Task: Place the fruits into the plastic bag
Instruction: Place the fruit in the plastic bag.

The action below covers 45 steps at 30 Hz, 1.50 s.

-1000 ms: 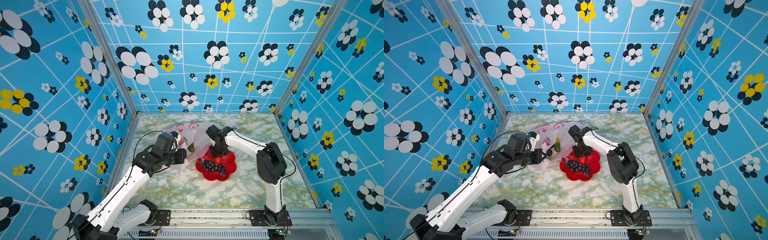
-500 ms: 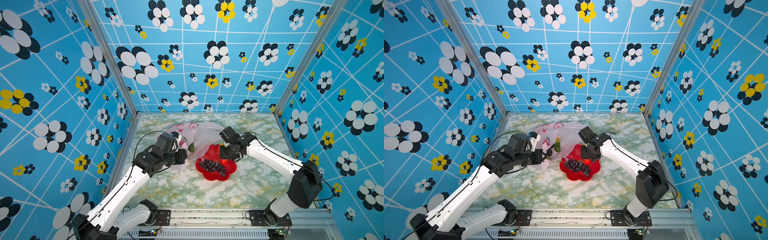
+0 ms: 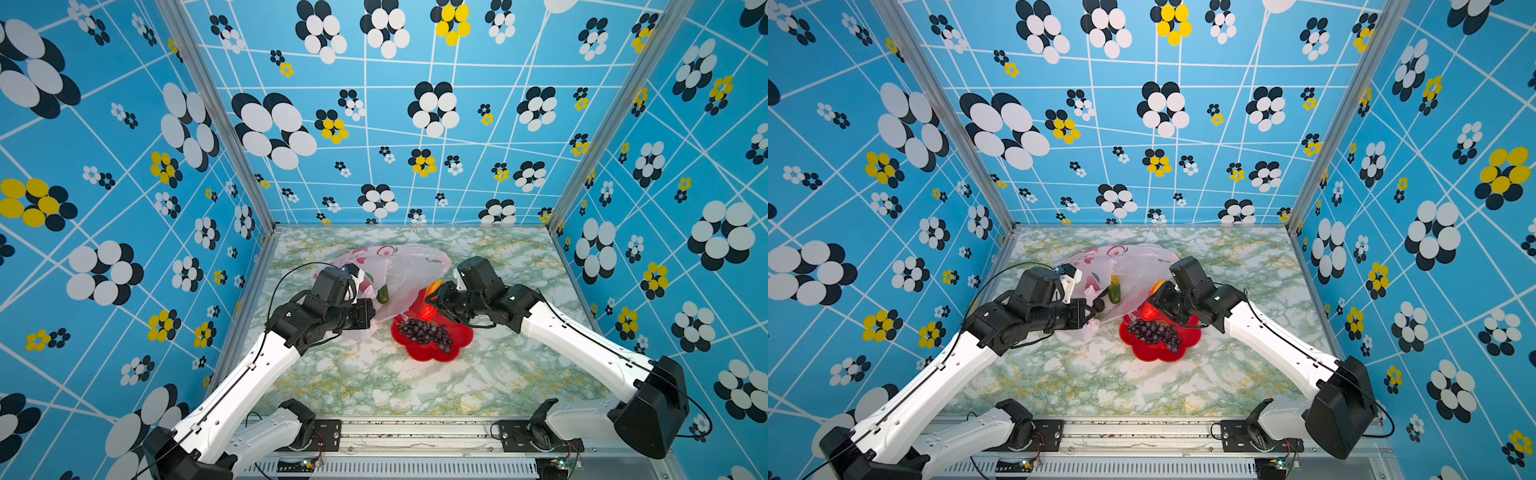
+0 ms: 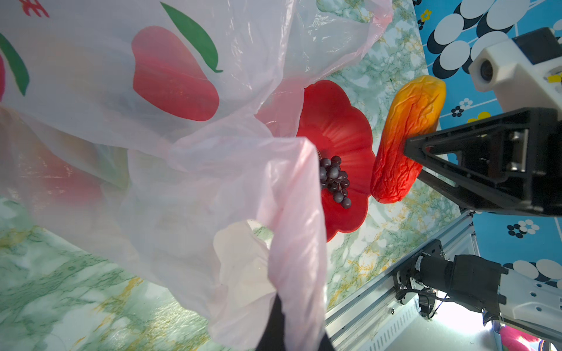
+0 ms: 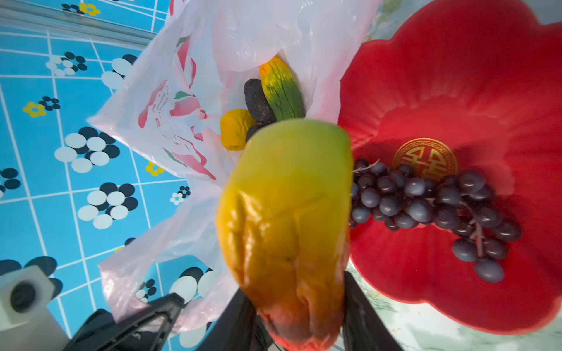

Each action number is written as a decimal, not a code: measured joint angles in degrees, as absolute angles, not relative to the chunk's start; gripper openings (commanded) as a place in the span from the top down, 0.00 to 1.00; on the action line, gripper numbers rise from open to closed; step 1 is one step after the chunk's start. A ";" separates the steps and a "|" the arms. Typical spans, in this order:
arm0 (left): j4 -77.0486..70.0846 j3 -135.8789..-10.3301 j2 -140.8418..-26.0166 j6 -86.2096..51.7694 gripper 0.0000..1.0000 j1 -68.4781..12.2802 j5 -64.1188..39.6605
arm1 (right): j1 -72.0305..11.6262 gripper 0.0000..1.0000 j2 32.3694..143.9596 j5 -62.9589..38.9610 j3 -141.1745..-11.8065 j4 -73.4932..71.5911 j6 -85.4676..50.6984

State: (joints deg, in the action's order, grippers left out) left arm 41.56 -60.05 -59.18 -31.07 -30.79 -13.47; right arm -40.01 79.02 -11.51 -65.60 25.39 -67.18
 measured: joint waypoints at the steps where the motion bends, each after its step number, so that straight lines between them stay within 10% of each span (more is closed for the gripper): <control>1: 41.56 -60.05 -59.09 -31.07 1.00 -30.79 -13.50 | -40.36 0.56 80.05 -11.27 -66.19 24.34 -68.47; 18: 40.66 -60.05 -57.89 -31.07 1.00 -31.29 -13.67 | -45.76 0.51 113.34 -11.79 -92.60 15.03 -77.65; 27: 40.71 -60.05 -57.89 -30.96 1.00 -31.59 -13.63 | -46.02 0.29 124.62 -19.46 -104.40 12.71 -78.56; 45: 40.73 -60.05 -57.89 -30.85 1.00 -31.59 -13.26 | -46.06 0.23 117.27 -19.75 -104.71 21.47 -68.55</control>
State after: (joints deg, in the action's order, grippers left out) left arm 40.73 -60.05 -57.89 -30.85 -31.59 -13.26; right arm -46.06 117.27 -19.75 -104.71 21.47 -68.55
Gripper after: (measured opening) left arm 0.047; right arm 0.761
